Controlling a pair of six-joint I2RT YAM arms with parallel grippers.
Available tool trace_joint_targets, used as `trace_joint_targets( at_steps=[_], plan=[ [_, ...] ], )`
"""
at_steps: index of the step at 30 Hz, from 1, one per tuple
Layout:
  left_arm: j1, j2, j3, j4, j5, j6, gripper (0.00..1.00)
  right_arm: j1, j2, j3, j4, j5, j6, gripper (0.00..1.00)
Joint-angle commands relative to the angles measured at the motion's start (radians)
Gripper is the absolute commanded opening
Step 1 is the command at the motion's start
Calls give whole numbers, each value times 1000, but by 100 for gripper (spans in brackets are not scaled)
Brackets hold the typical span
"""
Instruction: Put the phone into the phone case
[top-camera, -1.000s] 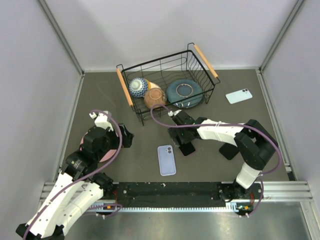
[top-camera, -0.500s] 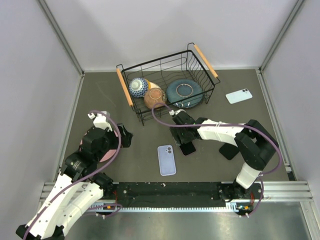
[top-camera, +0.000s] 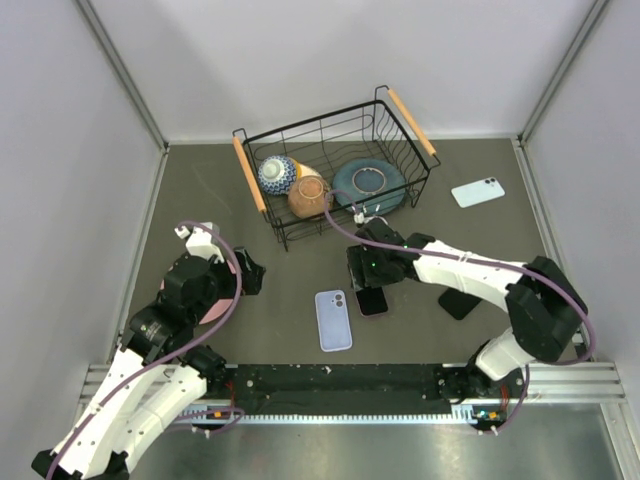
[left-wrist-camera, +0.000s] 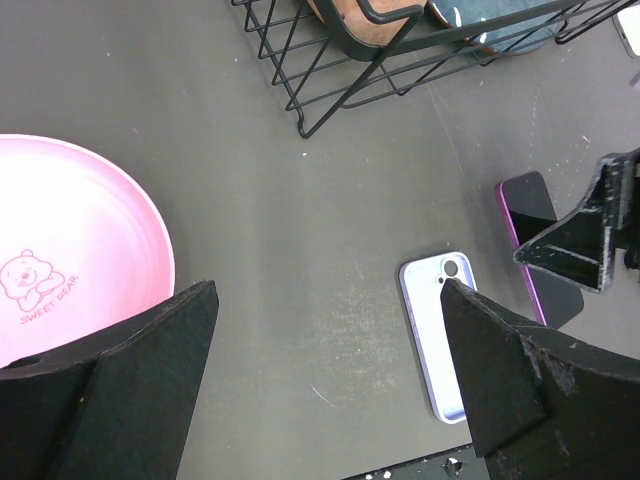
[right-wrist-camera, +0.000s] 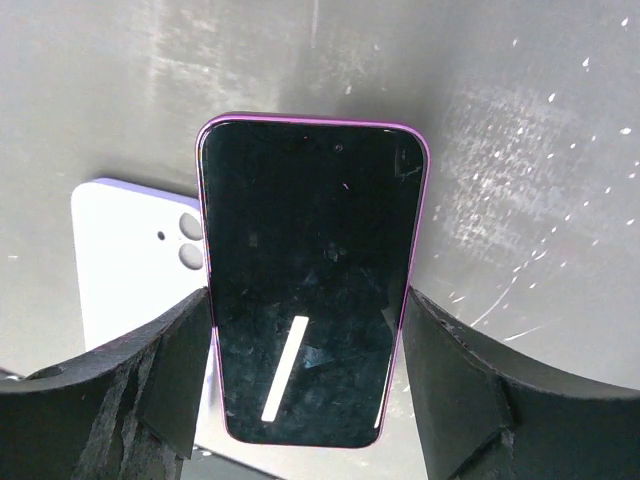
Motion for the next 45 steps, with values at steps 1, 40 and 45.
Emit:
trace_joint_targets(
  at_steps=[1, 40, 45],
  plan=[
    [1, -15, 8, 30, -3, -7, 98, 40, -81, 18, 10, -53, 156, 49],
    [-2, -41, -3, 41, 12, 2, 98, 263, 90, -81, 304, 22, 368, 49],
    [-2, -33, -3, 41, 12, 4, 99, 267, 66, -76, 256, 65, 321, 49]
  ],
)
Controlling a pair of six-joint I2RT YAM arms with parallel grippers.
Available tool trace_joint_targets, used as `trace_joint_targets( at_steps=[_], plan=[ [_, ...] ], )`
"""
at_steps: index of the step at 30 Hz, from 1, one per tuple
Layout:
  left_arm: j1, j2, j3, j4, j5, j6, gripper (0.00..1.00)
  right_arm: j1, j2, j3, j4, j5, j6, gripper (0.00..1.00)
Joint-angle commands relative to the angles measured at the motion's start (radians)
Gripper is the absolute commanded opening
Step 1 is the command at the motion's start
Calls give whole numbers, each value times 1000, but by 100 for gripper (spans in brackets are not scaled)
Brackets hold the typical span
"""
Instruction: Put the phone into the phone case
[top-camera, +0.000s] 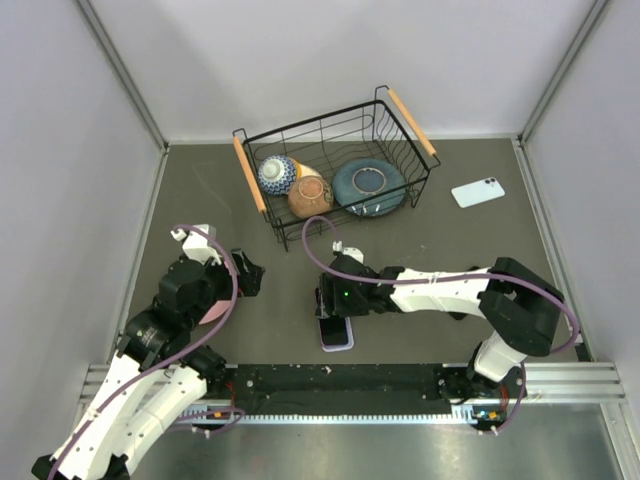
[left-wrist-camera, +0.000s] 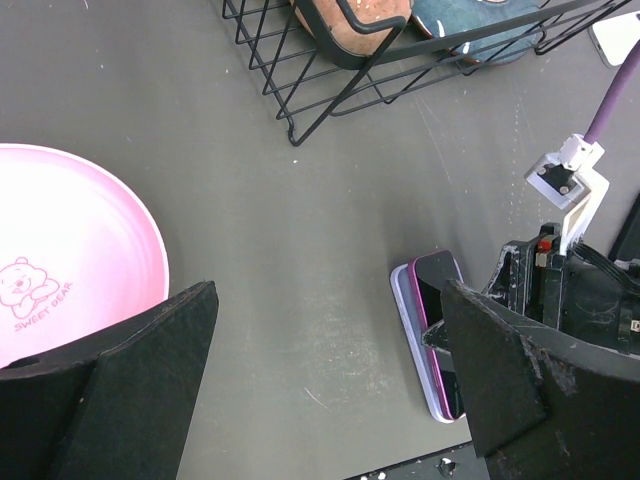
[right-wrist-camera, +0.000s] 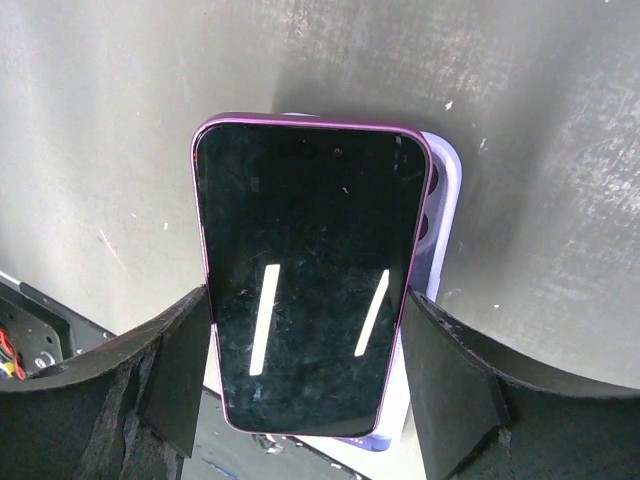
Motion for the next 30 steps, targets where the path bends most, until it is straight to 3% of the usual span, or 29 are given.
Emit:
trace_joint_targets(
  at_steps=[1, 5, 14, 22, 25, 30],
  plan=[
    [-2, 5, -2, 40, -3, 2, 98, 16, -15, 28, -39, 94, -84, 50],
    [0, 7, -2, 38, -3, 0, 99, 39, -23, 58, -81, 115, -100, 55],
    [-3, 4, 2, 29, -9, -4, 98, 48, -66, 77, -147, 131, -91, 79],
    [-3, 22, 1, 31, -9, -6, 98, 53, -144, 77, -179, 134, -74, 87],
    [-3, 22, 1, 32, -8, -6, 98, 53, -155, 71, -185, 140, -83, 98],
    [-5, 21, 1, 29, -12, -7, 98, 53, -123, 92, -187, 137, -159, 99]
  ],
)
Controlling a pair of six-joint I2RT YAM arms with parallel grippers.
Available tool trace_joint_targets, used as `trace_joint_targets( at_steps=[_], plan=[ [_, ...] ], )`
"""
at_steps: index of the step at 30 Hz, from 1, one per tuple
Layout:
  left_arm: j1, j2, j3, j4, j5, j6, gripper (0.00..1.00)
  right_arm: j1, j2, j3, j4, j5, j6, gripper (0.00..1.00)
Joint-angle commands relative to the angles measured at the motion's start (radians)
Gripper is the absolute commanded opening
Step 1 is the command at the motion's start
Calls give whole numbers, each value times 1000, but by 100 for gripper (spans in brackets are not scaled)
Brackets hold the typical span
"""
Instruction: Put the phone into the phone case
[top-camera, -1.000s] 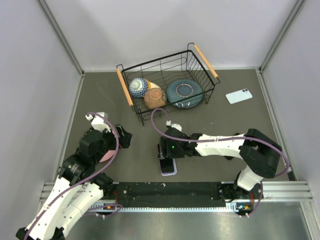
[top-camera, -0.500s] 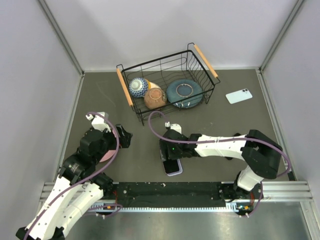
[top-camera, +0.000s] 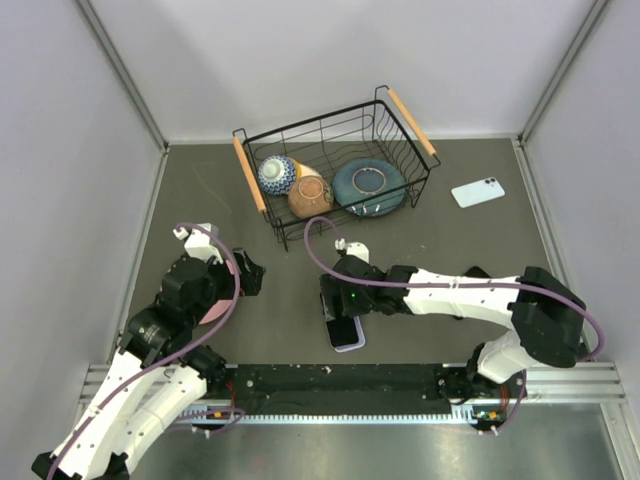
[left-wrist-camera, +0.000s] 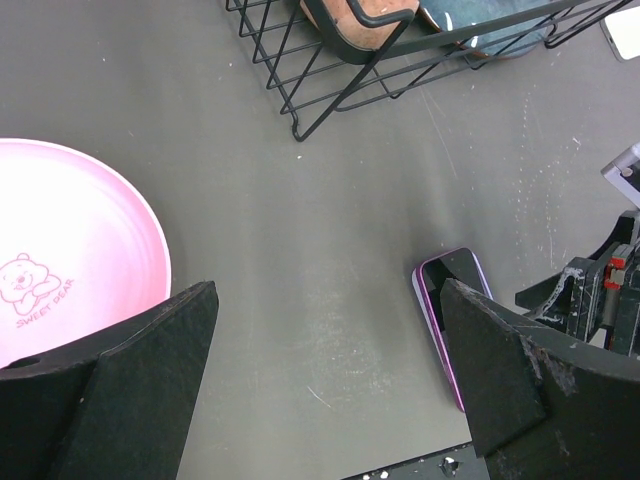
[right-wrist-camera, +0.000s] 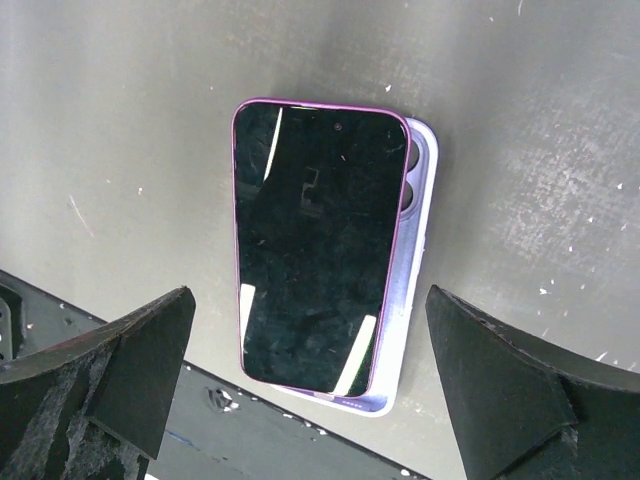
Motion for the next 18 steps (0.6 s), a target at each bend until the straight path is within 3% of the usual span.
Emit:
trace_joint_targets(
  at_steps=[1, 18],
  plan=[
    [-4, 1, 1, 31, -8, -7, 98, 13, 22, 67, -8, 16, -83, 99],
    [-6, 10, 2, 25, -22, -12, 98, -24, 157, 121, -8, -18, -160, 99]
  ],
)
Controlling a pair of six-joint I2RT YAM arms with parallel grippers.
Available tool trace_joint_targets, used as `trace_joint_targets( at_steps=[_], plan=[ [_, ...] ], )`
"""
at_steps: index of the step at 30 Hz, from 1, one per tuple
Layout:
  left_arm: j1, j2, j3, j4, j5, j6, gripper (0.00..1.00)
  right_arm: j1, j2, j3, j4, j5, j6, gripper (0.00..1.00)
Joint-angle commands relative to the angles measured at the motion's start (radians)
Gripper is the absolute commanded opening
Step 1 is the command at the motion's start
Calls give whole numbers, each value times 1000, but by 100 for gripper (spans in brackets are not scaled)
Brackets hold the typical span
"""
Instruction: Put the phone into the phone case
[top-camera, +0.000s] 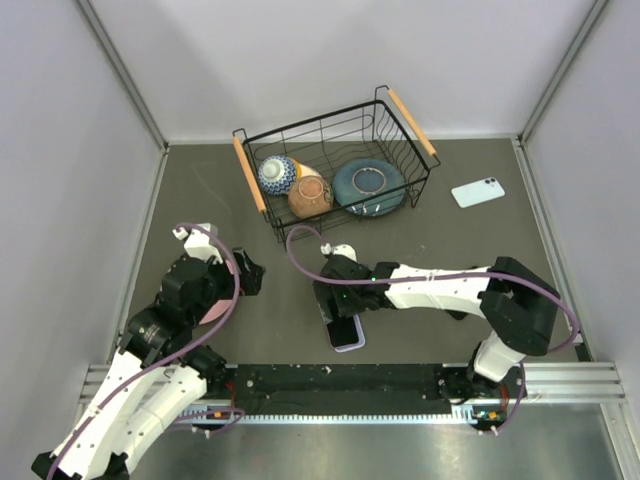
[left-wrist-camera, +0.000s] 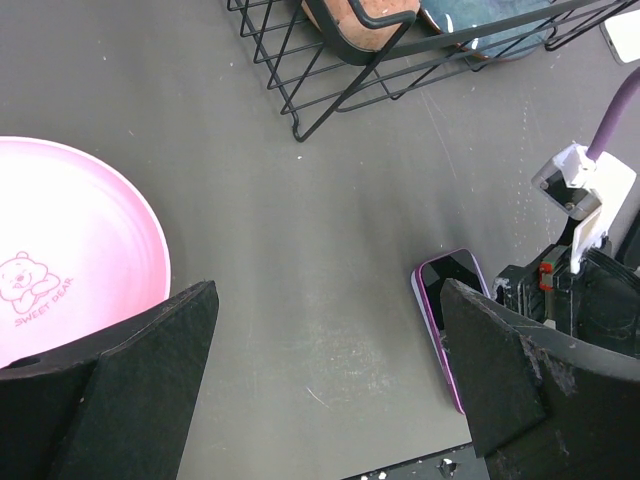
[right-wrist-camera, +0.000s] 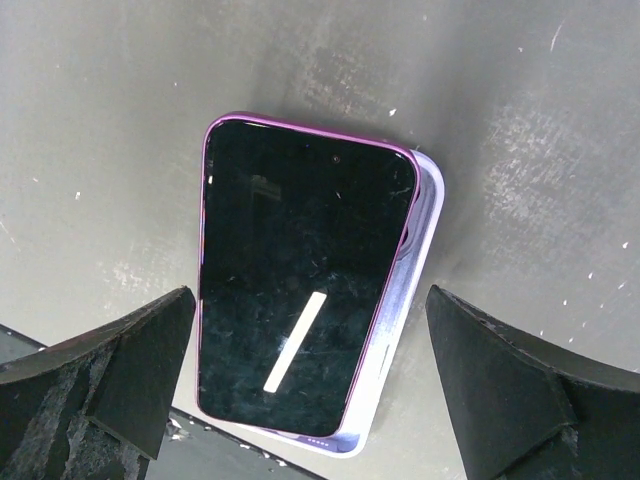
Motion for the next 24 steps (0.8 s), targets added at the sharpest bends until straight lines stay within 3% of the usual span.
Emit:
trace_joint_targets(
  at_steps=[1, 15, 24],
  plan=[
    [-2, 10, 2, 24, -17, -2, 98, -8, 28, 60, 8, 0, -16, 99],
    [-2, 11, 1, 25, -14, -4, 98, -8, 54, 49, -18, 32, 21, 98],
    [-2, 19, -1, 30, -10, -2, 98, -8, 4, -28, 20, 14, 30, 81]
  ],
)
